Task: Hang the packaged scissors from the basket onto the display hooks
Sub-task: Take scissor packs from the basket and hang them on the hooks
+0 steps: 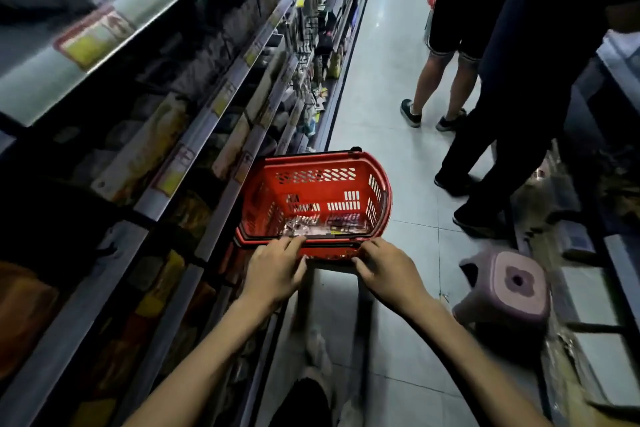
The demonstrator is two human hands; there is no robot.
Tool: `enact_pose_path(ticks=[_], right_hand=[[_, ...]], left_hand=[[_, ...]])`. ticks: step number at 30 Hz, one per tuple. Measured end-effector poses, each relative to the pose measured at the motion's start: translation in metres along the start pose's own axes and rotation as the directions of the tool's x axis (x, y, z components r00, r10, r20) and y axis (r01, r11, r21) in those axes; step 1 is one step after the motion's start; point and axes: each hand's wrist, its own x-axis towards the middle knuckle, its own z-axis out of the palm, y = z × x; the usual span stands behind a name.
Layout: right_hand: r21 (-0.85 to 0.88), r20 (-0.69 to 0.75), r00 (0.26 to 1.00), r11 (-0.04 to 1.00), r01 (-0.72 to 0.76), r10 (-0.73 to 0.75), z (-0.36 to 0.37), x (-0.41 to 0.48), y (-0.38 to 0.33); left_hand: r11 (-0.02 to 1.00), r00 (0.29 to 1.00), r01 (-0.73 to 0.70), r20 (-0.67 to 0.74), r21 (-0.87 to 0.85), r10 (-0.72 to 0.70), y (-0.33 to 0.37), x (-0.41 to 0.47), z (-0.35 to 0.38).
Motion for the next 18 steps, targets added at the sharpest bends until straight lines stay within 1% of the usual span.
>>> enact_pose_path(ticks=[4, 7, 9, 11, 14, 18], right_hand=[[-0.065, 0.049, 0.999, 0.998, 0.008, -0.005, 0.017, 0.056, 0.019], [-0.115, 0.041, 0.999, 0.993, 0.008, -0.003, 0.031, 0.097, 0.027], [-0.157, 0.063, 0.998, 0.988, 0.007, 0.003, 0.041, 0.123, 0.031], [-0.196, 0.110, 0.994, 0.981, 0.004, 0.018, 0.049, 0.146, 0.032], [-0.193, 0.171, 0.985, 0.981, -0.003, 0.036, 0.057, 0.172, 0.040], [-0.285, 0.315, 0.947, 0.958, 0.030, 0.064, 0.072, 0.187, 0.061]], left_hand=[[1.000, 0.995, 0.011, 0.099, 0.017, -0.012, -0.018, 0.059, 0.043], [0.999, 0.975, 0.037, 0.218, 0.013, -0.038, -0.032, 0.090, 0.074], [0.996, 0.948, 0.088, 0.306, 0.015, -0.088, -0.039, 0.100, 0.091], [0.994, 0.915, 0.101, 0.390, 0.029, -0.104, -0.046, 0.106, 0.105], [0.995, 0.898, 0.093, 0.429, 0.037, -0.099, -0.059, 0.115, 0.120], [0.998, 0.900, 0.063, 0.430, 0.018, -0.065, -0.070, 0.115, 0.139]])
